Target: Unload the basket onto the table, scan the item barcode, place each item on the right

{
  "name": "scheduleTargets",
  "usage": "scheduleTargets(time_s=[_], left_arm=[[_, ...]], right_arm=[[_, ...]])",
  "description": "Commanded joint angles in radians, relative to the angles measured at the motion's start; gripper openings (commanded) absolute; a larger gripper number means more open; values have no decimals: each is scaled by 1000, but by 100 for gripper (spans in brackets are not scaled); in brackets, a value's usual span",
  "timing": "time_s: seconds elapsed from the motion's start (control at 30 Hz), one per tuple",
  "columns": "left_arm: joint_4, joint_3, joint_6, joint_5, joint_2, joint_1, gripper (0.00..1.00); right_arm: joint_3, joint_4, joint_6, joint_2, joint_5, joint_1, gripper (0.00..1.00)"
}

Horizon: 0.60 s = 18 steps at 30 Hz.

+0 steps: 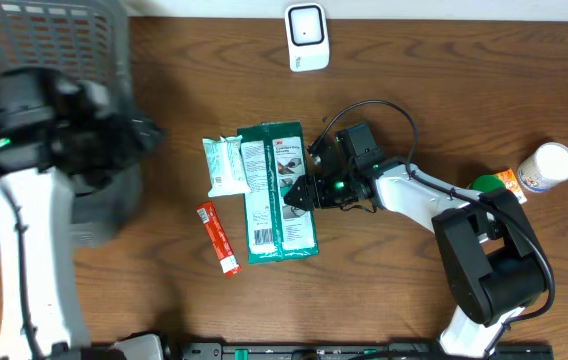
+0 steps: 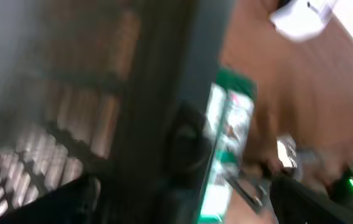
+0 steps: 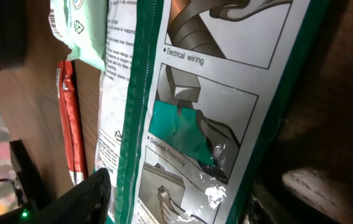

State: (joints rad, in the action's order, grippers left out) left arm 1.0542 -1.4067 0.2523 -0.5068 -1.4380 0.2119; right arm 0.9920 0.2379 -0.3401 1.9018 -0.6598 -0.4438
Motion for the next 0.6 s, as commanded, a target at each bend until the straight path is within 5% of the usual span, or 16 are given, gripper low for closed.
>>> scheduleTargets(time_s=[0.0,0.27,0.43,0.57], left_arm=[[13,27,-31,-47,-46,-47,93],[-35,-26,59,192,-8,32,93],[-158,-59,18,198,58,102,93],[-317,-59,-52,373,123,112,93]], right_arm=[[-32,24,-4,42,109,-8,65],[-32,27,-3,42,109,-8,65],[-32,27,-4,42,109,-8,65],[-32,27,-4,42,109,-8,65]])
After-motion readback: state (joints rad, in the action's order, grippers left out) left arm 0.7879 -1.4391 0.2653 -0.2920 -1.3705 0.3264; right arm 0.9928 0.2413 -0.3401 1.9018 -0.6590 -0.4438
